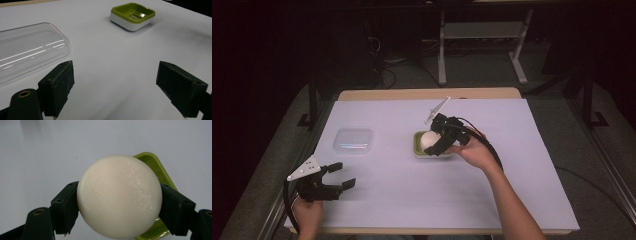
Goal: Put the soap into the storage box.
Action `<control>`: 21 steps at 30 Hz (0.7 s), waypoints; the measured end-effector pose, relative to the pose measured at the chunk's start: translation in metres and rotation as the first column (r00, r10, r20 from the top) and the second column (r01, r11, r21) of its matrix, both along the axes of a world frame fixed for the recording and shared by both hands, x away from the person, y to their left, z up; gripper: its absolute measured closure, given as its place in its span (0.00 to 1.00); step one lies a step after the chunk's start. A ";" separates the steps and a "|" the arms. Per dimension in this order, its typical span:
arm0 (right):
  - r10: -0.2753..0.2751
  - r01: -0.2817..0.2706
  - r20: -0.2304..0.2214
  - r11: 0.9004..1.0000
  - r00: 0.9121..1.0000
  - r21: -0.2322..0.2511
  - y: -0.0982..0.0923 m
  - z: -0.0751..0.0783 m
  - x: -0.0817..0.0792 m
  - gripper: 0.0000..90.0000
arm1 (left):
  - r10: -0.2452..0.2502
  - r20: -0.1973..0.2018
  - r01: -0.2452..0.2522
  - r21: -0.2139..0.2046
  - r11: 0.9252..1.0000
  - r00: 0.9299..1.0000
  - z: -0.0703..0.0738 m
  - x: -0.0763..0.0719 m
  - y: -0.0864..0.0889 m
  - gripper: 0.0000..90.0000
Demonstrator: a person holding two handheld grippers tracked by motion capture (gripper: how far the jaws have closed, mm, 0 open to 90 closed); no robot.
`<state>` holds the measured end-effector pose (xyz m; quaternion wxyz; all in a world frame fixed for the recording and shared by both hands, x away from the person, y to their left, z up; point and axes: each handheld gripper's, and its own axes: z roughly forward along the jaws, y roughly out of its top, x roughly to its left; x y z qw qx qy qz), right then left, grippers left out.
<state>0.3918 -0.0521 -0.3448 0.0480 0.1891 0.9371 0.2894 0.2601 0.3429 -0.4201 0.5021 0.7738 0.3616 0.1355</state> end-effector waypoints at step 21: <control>-0.055 0.055 -0.011 0.998 0.998 -0.015 -0.003 -0.008 0.020 0.26 | -0.001 -0.001 0.001 0.001 1.000 1.000 0.000 0.000 0.000 0.16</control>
